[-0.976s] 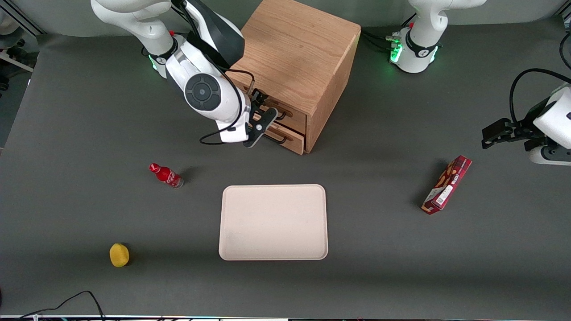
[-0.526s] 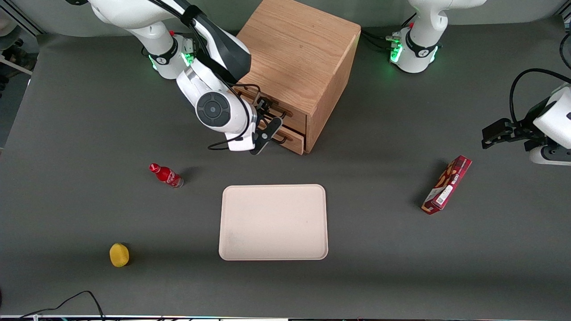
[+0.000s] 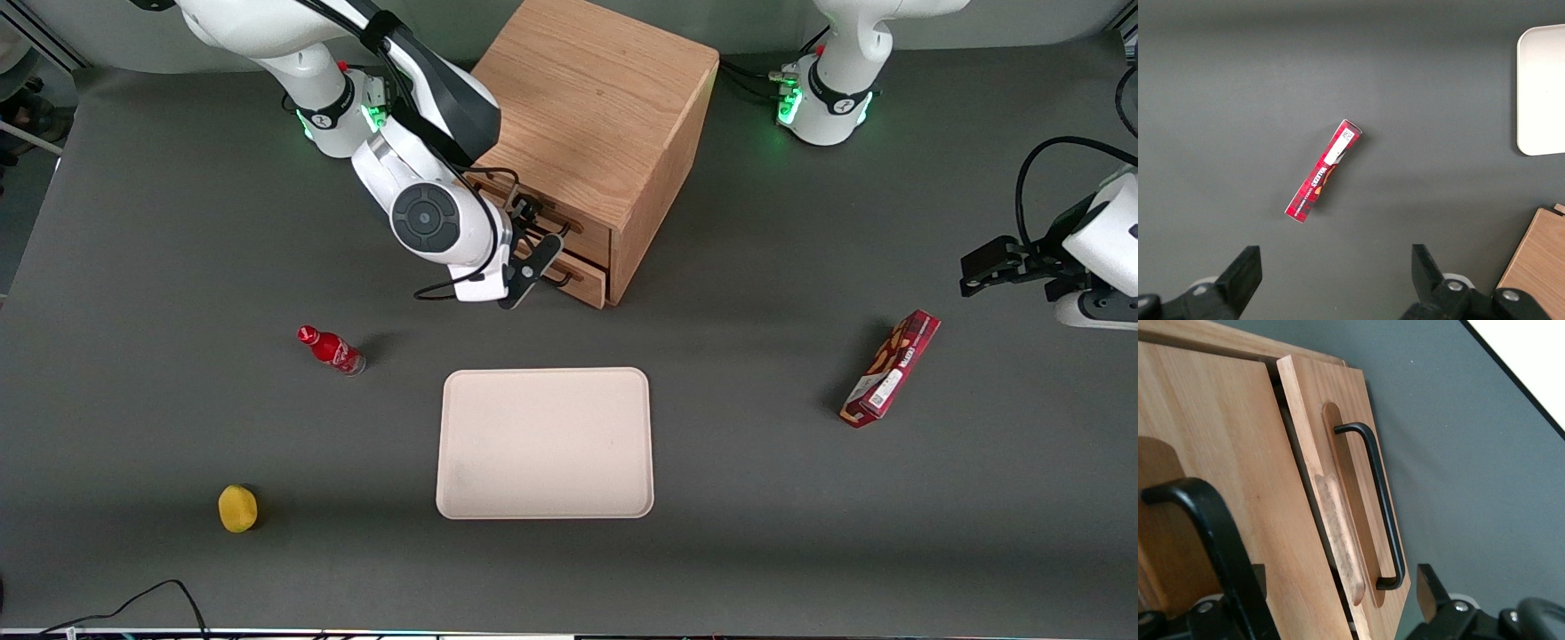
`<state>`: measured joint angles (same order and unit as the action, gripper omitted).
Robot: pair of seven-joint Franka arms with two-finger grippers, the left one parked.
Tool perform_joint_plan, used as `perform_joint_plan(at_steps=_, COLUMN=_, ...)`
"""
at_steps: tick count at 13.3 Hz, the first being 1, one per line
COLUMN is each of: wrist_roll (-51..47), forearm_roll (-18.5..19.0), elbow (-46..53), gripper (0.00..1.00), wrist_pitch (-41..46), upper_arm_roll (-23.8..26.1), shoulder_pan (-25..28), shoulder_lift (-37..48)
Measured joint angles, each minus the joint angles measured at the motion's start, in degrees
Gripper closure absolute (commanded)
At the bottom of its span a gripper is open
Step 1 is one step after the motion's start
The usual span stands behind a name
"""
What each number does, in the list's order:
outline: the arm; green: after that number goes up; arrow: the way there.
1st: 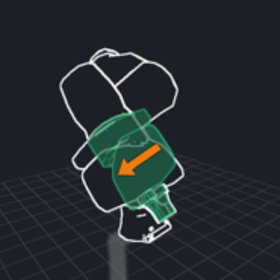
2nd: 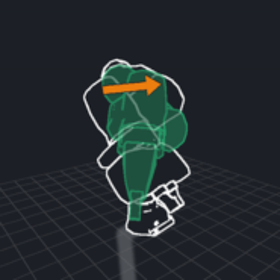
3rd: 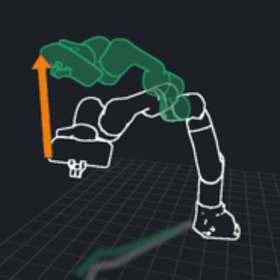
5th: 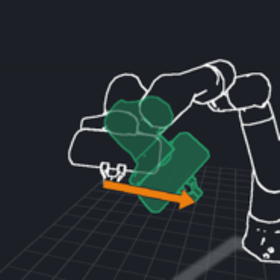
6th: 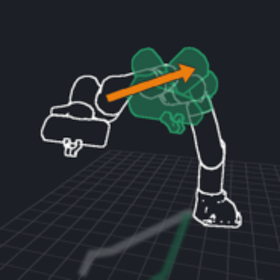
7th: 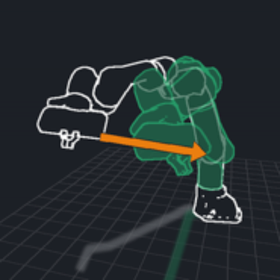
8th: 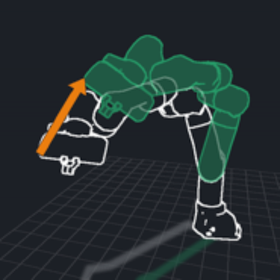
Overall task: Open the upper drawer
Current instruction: 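Pull the handle outward with the right gripper, sliding the drawer open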
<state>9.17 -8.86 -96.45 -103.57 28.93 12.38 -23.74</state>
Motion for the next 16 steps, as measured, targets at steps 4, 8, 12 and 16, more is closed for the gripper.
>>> perform_joint_plan(at_steps=4, wrist_roll=0.00, forearm_roll=1.41, elbow=0.82, gripper=0.00, wrist_pitch=0.01, upper_arm_roll=0.01, shoulder_pan=-0.02, shoulder_lift=0.01)
perform_joint_plan(at_steps=8, wrist_roll=0.62, forearm_roll=2.42, elbow=1.95, gripper=0.00, wrist_pitch=0.00, upper_arm_roll=-0.62, shoulder_pan=-0.84, shoulder_lift=0.01)
perform_joint_plan(at_steps=12, wrist_roll=2.00, forearm_roll=3.29, elbow=2.13, gripper=0.00, wrist_pitch=0.00, upper_arm_roll=-1.77, shoulder_pan=-1.41, shoulder_lift=-0.22)
perform_joint_plan(at_steps=16, wrist_roll=2.06, forearm_roll=4.21, elbow=3.30, gripper=0.00, wrist_pitch=-0.02, upper_arm_roll=-2.20, shoulder_pan=-1.40, shoulder_lift=-1.47)
